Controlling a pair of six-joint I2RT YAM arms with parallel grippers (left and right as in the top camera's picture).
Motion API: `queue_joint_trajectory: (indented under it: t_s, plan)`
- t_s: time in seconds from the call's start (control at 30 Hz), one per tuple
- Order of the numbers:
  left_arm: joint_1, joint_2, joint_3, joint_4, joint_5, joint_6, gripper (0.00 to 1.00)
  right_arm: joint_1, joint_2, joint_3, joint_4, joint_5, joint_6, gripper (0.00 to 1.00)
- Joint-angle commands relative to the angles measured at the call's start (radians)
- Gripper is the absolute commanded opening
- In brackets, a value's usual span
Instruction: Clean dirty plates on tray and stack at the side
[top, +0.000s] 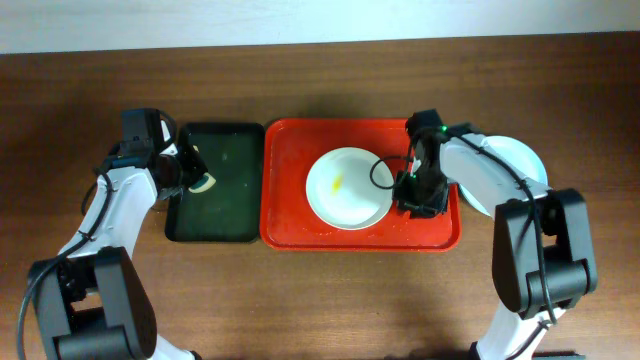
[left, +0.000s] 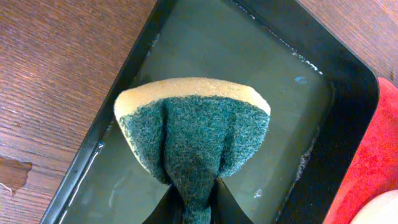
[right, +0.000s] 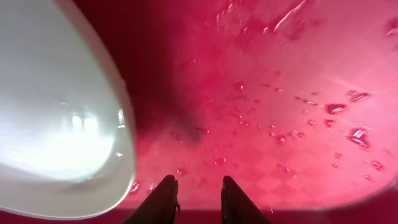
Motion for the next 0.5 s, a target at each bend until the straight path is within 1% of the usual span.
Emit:
queue_joint_trajectory:
  t_s: [0.0,0.17,0.3,0.47]
  plan:
    - [0.000,0.003,0.000,0.000,0.014,0.016,0.11,-0.009,-0.010,0.062,-0.004,-0.042,0.008,0.25]
    - [0.000,0.003,0.000,-0.001,0.014,0.016,0.11,-0.003,-0.010,0.062,0.021,-0.062,0.013,0.26]
    - [0.000,0.003,0.000,-0.001,0.014,0.016,0.11,0.018,-0.009,0.039,0.050,-0.032,0.039,0.26]
    - [0.000,0.003,0.000,-0.001,0.014,0.016,0.11,0.040,-0.008,-0.029,0.151,-0.024,0.042,0.26]
